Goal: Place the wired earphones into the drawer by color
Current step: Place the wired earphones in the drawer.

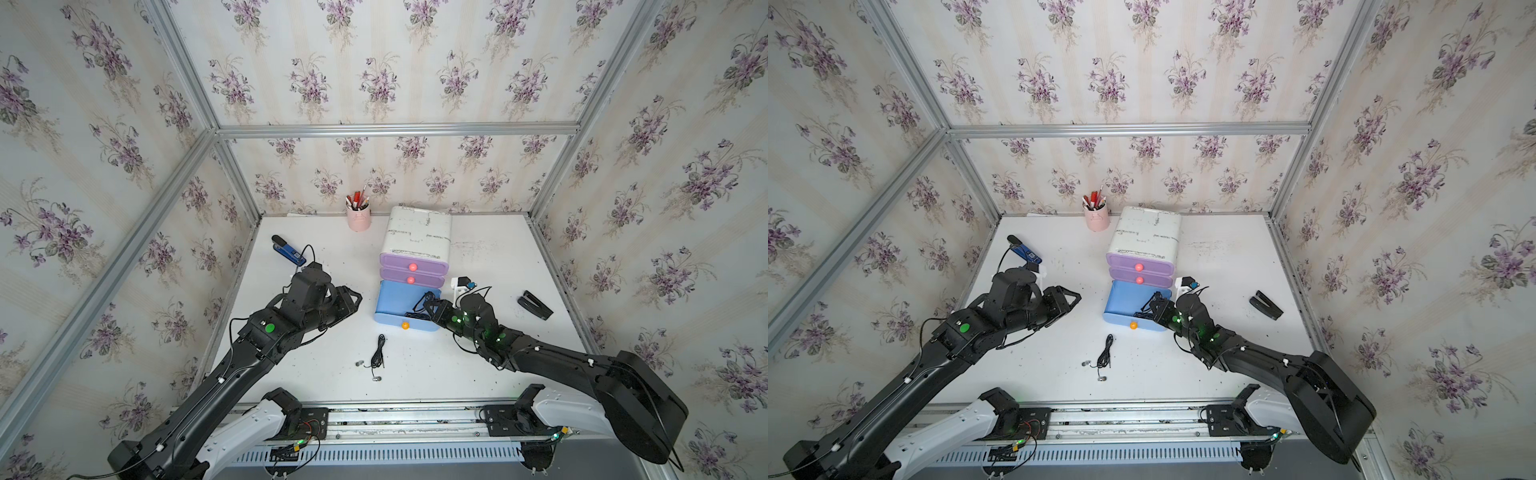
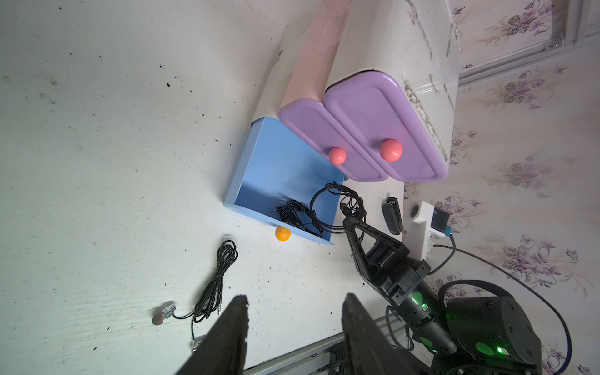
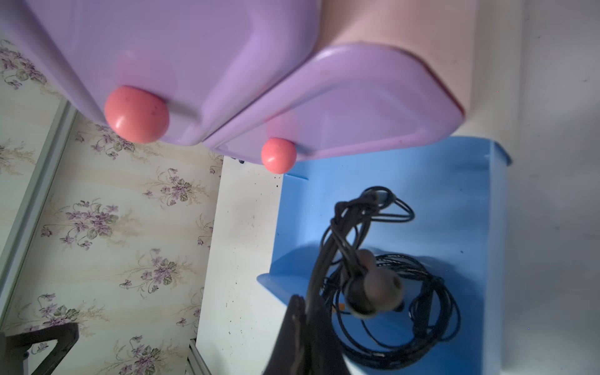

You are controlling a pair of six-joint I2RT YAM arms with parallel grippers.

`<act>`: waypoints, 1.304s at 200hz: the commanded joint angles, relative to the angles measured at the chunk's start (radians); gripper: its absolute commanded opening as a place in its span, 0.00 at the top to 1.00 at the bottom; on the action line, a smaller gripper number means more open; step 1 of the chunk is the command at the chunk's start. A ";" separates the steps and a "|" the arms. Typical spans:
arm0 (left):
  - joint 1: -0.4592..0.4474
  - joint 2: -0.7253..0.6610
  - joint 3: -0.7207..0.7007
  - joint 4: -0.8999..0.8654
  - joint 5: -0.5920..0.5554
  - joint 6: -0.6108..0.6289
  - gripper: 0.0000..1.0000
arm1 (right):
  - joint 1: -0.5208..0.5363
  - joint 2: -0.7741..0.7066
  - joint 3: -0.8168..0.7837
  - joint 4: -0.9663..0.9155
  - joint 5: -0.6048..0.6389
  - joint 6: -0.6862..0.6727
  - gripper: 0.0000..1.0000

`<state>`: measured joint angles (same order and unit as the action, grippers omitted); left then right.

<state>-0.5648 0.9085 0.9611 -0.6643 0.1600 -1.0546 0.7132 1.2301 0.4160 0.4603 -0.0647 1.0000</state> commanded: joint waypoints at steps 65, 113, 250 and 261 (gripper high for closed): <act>0.000 0.001 -0.016 0.002 -0.013 0.009 0.50 | -0.036 0.159 0.039 0.101 -0.029 0.046 1.00; 0.000 -0.008 -0.027 -0.001 -0.021 0.010 0.50 | -0.047 0.210 0.070 0.089 -0.027 0.042 0.75; 0.000 -0.020 -0.072 -0.009 -0.013 0.007 0.49 | -0.117 0.053 0.169 -0.349 -0.035 -0.122 0.33; 0.000 -0.020 -0.073 -0.013 -0.014 0.008 0.49 | -0.118 0.063 0.165 -0.325 -0.049 -0.121 0.33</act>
<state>-0.5644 0.8906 0.8890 -0.6666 0.1463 -1.0550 0.5999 1.2831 0.5777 0.1696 -0.0948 0.9127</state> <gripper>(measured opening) 0.514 0.666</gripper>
